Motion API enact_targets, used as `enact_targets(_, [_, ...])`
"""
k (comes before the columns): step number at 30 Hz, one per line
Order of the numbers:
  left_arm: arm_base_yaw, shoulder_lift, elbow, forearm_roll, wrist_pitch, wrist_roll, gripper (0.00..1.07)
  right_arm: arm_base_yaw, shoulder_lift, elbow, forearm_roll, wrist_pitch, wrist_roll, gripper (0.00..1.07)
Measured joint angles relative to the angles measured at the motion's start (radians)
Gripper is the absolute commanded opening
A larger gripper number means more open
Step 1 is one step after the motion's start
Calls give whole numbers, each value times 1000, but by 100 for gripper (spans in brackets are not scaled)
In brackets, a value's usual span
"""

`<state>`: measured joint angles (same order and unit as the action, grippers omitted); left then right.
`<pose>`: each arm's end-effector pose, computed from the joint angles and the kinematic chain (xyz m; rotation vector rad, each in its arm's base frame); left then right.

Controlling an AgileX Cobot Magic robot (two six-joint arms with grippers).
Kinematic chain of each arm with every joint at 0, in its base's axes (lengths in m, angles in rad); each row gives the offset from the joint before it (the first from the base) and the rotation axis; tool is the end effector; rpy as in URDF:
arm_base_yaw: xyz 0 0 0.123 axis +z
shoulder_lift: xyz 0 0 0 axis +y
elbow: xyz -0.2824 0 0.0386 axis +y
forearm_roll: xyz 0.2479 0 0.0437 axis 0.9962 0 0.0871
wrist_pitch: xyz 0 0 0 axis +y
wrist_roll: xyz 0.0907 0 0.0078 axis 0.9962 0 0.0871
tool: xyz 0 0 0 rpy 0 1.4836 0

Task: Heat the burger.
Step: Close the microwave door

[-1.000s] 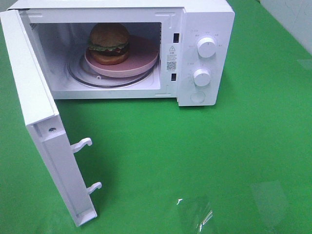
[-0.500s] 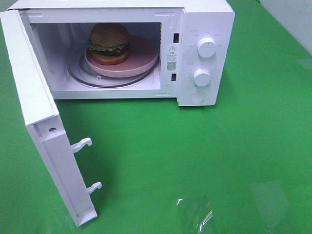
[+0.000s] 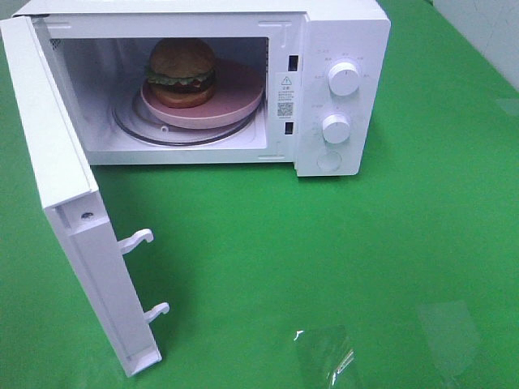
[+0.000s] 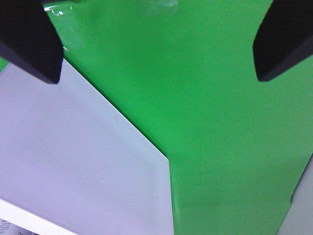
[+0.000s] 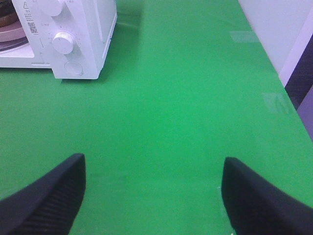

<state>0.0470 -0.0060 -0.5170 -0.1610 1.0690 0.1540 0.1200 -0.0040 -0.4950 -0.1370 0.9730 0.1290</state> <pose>-0.0081 -0.0132 0.2820 0.1184 2.0164 -0.0647 -0.0007 -0.0104 0.2836 0.0078 1.9506 0.0029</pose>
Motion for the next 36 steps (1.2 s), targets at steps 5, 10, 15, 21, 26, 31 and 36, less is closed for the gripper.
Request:
enact_targets(5, [0,0,0,0,0,0,98,0,0,0,0,0,0,74])
enact_targets(10, [0,0,0,0,0,0,98,0,0,0,1,0,0,74])
enact_targets(15, [0,0,0,0,0,0,98,0,0,0,1,0,0,74])
enact_targets(21, [0,0,0,0,0,0,98,0,0,0,1,0,0,74])
enact_targets(26, [0,0,0,0,0,0,98,0,0,-2,1,-6,0,74])
enact_targets(31, [0,0,0,0,0,0,98,0,0,-12,-7,-71,0,74])
enact_targets(36, [0,0,0,0,0,0,98,0,41,-15,-19,-128,0,74])
